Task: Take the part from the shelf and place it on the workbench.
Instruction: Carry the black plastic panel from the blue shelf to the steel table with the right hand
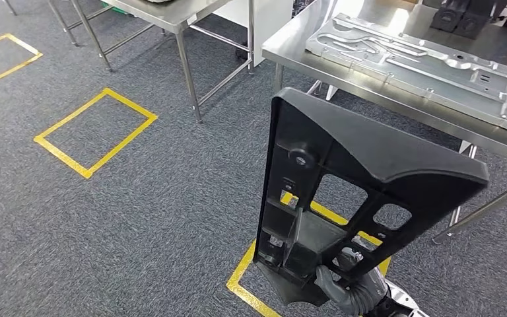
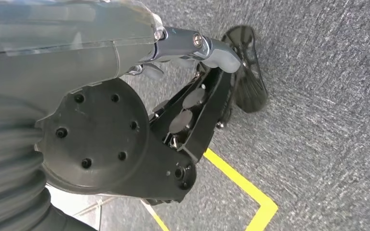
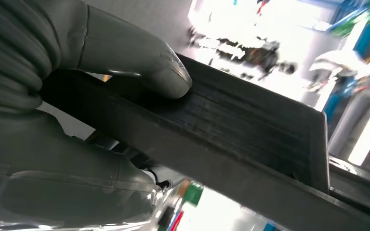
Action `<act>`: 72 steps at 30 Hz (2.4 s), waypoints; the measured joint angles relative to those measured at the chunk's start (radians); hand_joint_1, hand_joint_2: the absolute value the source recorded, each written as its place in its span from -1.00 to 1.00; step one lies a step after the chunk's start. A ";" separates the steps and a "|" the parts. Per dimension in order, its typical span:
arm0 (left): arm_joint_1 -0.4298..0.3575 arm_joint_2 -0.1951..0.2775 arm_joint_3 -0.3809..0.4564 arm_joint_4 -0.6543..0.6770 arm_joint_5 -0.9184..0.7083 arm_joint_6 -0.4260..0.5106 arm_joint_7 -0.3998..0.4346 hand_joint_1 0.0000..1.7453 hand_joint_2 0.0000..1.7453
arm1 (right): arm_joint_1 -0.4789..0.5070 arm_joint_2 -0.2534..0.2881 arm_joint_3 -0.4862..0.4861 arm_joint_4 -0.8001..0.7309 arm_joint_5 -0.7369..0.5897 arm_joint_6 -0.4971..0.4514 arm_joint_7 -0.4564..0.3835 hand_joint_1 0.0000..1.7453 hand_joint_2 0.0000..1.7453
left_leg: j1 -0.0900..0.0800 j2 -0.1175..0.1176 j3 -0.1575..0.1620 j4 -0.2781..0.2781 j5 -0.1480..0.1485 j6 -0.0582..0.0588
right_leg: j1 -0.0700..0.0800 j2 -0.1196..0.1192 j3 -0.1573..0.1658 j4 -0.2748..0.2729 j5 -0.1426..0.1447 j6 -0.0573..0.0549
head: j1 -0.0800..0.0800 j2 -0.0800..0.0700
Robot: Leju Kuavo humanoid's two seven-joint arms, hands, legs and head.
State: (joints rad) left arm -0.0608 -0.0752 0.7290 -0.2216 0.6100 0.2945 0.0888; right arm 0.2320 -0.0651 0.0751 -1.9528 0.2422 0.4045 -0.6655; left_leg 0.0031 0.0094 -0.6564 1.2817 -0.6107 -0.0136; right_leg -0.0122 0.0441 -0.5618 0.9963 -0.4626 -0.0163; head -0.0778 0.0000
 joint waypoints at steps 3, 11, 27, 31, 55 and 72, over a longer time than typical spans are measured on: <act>0.000 0.000 0.000 0.000 0.000 0.003 0.000 -1.00 1.00 | -0.003 0.013 -0.011 0.001 -0.001 0.004 0.008 1.00 1.00 | 0.004 -0.038 0.086 -0.201 0.104 0.007 | 0.000 0.032 -0.001 0.009 -0.004 0.009 | 0.000 0.000; -0.003 -0.001 -0.002 -0.001 0.000 0.018 -0.019 -1.00 1.00 | 0.009 0.042 -0.034 0.005 -0.062 0.073 0.020 1.00 1.00 | 0.002 -0.011 0.112 -0.277 0.131 0.047 | 0.001 -0.011 -0.068 0.133 -0.077 0.051 | 0.000 0.000; -0.002 -0.009 0.000 -0.001 0.000 0.028 -0.024 -1.00 1.00 | -0.007 0.099 -0.119 0.048 -0.138 0.043 0.019 1.00 1.00 | -0.012 0.014 0.057 -0.114 0.022 0.012 | 0.009 -0.047 0.012 -0.020 0.005 -0.003 | 0.000 0.000; 0.005 -0.008 0.000 -0.001 0.000 0.029 -0.027 -1.00 1.00 | -0.004 0.106 -0.126 0.054 -0.233 0.096 0.020 1.00 1.00 | -0.001 0.000 0.012 -0.037 0.030 0.000 | 0.007 -0.005 0.012 -0.012 0.003 -0.001 | 0.000 0.000; -0.005 -0.005 0.001 -0.002 0.000 0.010 -0.037 -1.00 1.00 | -0.007 0.105 -0.129 0.065 -0.117 0.053 0.042 1.00 1.00 | 0.002 0.031 0.127 -0.280 0.113 0.008 | 0.003 -0.050 0.002 -0.004 -0.001 0.020 | 0.000 0.000; -0.005 -0.014 0.023 -0.002 0.000 -0.051 -0.050 -1.00 1.00 | -0.028 0.115 -0.136 0.053 0.020 -0.015 0.028 1.00 1.00 | 0.003 -0.004 0.102 -0.282 0.142 0.047 | 0.007 -0.029 -0.016 0.072 -0.060 0.047 | 0.000 0.000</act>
State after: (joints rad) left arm -0.0661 -0.0892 0.7525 -0.2232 0.6100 0.2434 0.0389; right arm 0.2037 0.0497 -0.0608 -1.9000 0.2624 0.3897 -0.6377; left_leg 0.0059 0.0055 -0.5548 0.9996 -0.4691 0.0331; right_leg -0.0055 0.0149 -0.5773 1.0680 -0.5225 0.0302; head -0.0777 0.0000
